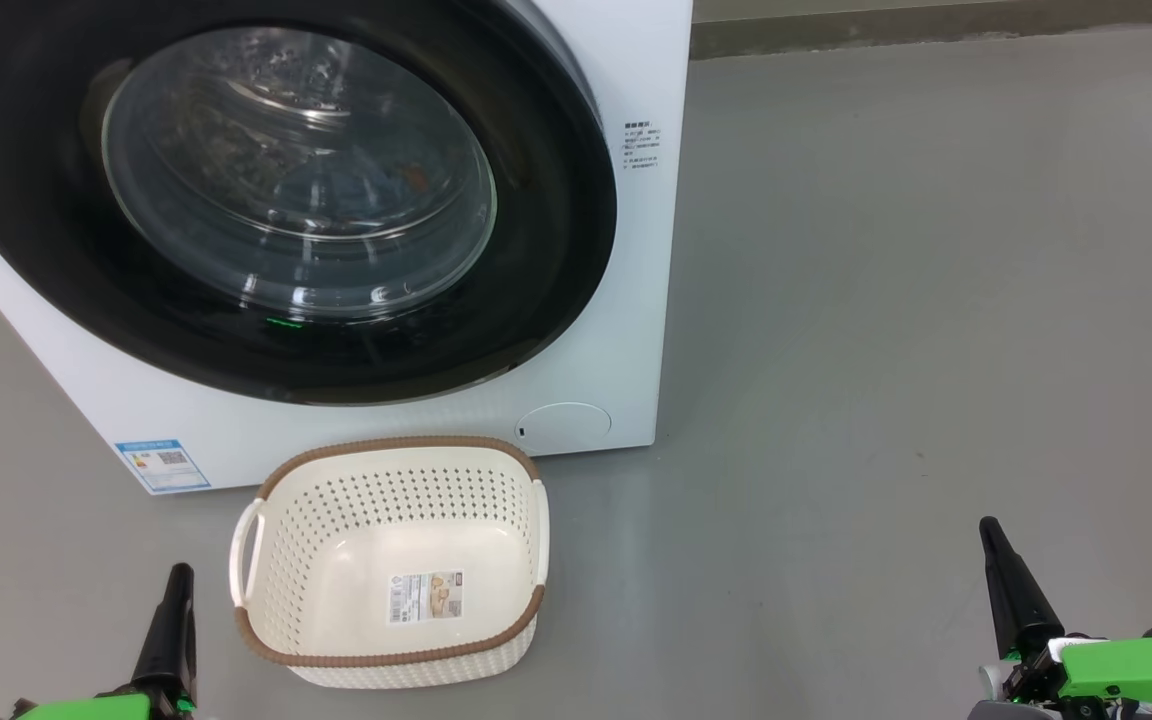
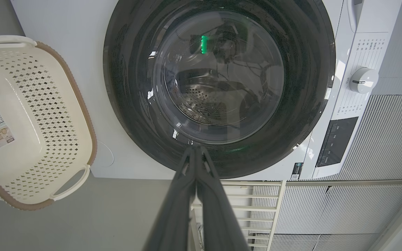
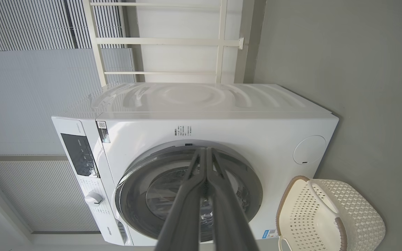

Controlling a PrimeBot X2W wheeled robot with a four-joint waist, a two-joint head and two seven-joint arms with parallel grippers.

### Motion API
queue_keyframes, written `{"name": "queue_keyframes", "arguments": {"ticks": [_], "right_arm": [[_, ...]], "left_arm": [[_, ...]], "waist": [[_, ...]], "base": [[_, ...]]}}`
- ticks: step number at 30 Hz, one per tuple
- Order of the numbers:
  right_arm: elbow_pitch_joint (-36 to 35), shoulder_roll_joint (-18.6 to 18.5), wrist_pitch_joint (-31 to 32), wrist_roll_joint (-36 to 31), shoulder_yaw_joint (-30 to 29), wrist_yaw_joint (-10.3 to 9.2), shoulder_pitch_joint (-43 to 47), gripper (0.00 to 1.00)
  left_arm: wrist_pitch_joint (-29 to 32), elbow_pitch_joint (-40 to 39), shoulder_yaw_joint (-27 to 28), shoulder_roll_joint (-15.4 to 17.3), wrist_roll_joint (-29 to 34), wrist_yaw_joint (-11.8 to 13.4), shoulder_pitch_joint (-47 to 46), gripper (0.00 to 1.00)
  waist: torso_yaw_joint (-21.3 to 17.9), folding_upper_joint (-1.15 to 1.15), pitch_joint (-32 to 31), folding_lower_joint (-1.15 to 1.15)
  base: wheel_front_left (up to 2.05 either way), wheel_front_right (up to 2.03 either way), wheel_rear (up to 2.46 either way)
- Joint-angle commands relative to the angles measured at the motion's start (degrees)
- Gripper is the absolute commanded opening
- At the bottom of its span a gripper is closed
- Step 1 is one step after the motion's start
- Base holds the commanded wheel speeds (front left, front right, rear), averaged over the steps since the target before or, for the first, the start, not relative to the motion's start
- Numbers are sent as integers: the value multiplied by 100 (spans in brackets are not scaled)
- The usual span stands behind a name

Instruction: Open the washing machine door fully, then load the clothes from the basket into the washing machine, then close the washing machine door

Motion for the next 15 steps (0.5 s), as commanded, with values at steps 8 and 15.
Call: {"name": "queue_keyframes", "arguments": {"ticks": [8, 15], "right_arm": [[-139, -17, 55, -34, 98, -6, -256, 0], [-139, -13, 59, -39, 92, -6, -257, 0]], "left_arm": [[34, -105, 205, 69, 37, -66, -229, 0], [38, -105, 210, 66, 41, -66, -230, 0]], "waist": [[0, 0, 0, 0], [0, 0, 0, 0]], "base": [[0, 0, 0], [0, 0, 0]]}}
